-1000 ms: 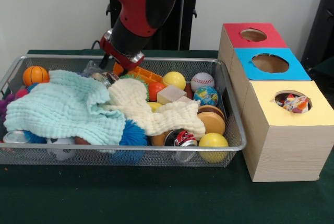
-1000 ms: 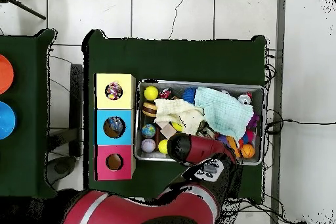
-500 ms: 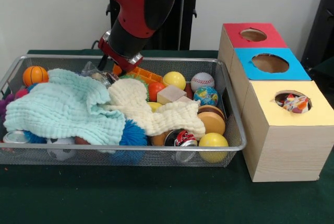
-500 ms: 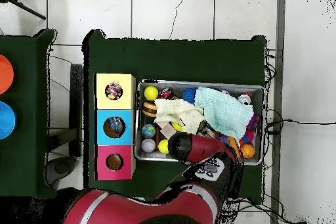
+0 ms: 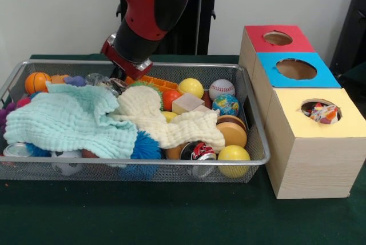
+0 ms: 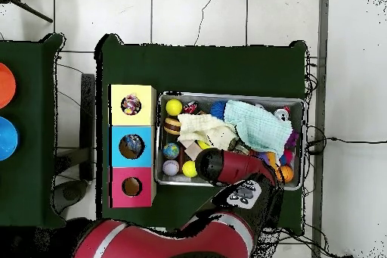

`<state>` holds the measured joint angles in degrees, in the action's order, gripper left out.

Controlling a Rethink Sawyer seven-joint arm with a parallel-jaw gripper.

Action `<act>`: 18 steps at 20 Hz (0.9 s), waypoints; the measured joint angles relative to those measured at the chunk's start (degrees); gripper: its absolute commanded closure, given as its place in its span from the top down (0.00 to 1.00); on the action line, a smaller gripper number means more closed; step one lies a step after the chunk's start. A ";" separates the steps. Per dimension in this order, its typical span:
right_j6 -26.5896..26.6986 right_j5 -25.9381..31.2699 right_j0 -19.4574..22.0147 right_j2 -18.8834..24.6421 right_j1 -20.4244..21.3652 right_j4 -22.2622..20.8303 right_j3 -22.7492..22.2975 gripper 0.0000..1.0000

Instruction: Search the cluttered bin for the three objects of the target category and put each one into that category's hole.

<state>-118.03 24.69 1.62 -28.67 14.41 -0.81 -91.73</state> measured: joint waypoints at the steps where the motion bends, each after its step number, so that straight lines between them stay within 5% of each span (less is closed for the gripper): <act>1: 0.00 -0.01 0.08 -0.01 -0.16 0.00 0.01 0.00; 18: 0.00 0.26 0.26 -0.01 2.12 -0.02 -0.88 0.00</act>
<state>-118.03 24.95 1.87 -28.67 16.52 -0.83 -92.61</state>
